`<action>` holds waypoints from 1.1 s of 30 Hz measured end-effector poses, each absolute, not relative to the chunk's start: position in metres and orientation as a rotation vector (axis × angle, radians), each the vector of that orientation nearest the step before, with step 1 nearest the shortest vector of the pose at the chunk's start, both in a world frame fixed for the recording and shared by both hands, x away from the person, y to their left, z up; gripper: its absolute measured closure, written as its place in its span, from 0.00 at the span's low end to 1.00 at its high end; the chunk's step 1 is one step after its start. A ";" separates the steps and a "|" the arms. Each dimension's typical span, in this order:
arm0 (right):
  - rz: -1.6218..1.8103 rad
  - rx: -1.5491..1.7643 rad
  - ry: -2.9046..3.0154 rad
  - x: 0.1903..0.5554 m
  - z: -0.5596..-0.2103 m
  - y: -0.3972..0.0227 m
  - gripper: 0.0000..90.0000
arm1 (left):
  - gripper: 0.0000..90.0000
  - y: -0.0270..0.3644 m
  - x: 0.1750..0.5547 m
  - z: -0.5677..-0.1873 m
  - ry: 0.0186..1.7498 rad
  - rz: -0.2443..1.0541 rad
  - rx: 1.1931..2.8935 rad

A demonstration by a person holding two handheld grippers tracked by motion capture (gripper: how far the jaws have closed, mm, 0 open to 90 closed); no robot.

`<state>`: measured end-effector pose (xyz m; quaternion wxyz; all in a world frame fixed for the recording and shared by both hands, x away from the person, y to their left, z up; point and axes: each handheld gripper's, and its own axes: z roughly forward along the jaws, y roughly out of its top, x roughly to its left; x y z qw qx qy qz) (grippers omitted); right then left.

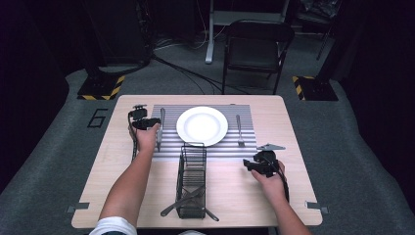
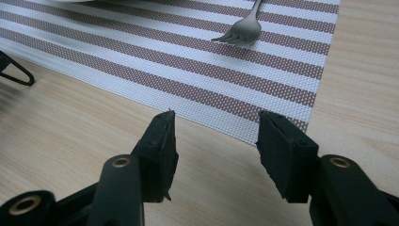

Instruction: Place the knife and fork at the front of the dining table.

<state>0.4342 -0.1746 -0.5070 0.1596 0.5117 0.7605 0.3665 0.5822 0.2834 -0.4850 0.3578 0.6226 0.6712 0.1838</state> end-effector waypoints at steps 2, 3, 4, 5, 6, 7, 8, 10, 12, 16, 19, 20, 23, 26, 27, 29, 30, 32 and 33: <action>1.049 1.465 2.174 0.434 -0.507 -0.174 0.52 | 0.56 0.286 0.579 -0.481 1.710 0.473 1.615; 1.046 1.460 2.179 0.434 -0.507 -0.174 0.52 | 0.55 0.286 0.578 -0.479 1.703 0.454 1.628; 1.047 1.461 2.176 0.434 -0.507 -0.173 0.52 | 0.54 0.287 0.576 -0.477 1.692 0.440 1.651; 1.047 1.461 2.176 0.434 -0.507 -0.173 0.52 | 0.54 0.287 0.576 -0.477 1.692 0.440 1.651; 1.042 1.447 2.185 0.435 -0.508 -0.173 0.52 | 0.54 0.288 0.573 -0.472 1.661 0.441 1.683; 1.041 1.449 2.184 0.435 -0.507 -0.173 0.52 | 0.54 0.288 0.573 -0.472 1.661 0.441 1.683; 1.042 1.465 2.178 0.435 -0.507 -0.172 0.52 | 0.54 0.288 0.570 -0.469 1.642 0.447 1.703; 1.045 1.455 2.177 0.435 -0.506 -0.173 0.52 | 0.54 0.289 0.563 -0.459 1.599 0.450 1.725; 1.046 1.447 2.175 0.435 -0.506 -0.173 0.52 | 0.54 0.291 0.557 -0.453 1.573 0.455 1.734; 1.044 1.463 2.173 0.434 -0.506 -0.172 0.51 | 0.53 0.295 0.547 -0.445 1.543 0.422 1.723; 1.045 1.467 2.171 0.433 -0.505 -0.171 0.51 | 0.52 0.297 0.542 -0.442 1.533 0.410 1.724; 1.044 1.461 2.174 0.433 -0.505 -0.171 0.51 | 0.52 0.297 0.540 -0.440 1.530 0.408 1.723; 1.049 1.453 2.175 0.433 -0.505 -0.171 0.51 | 0.52 0.300 0.533 -0.435 1.510 0.419 1.746; 1.048 1.455 2.174 0.433 -0.505 -0.171 0.51 | 0.52 0.303 0.525 -0.428 1.482 0.439 1.760; 1.042 1.447 2.179 0.433 -0.505 -0.172 0.51 | 0.52 0.304 0.523 -0.426 1.471 0.448 1.765; 1.048 1.460 2.172 0.433 -0.504 -0.171 0.51 | 0.51 0.306 0.518 -0.421 1.451 0.461 1.769; 1.046 1.459 2.172 0.433 -0.505 -0.171 0.51 | 0.51 0.308 0.515 -0.420 1.445 0.461 1.772; 1.042 1.459 2.174 0.433 -0.505 -0.172 0.51 | 0.51 0.308 0.513 -0.419 1.441 0.463 1.768; 1.038 1.453 2.180 0.433 -0.505 -0.172 0.51 | 0.51 0.309 0.511 -0.418 1.435 0.461 1.776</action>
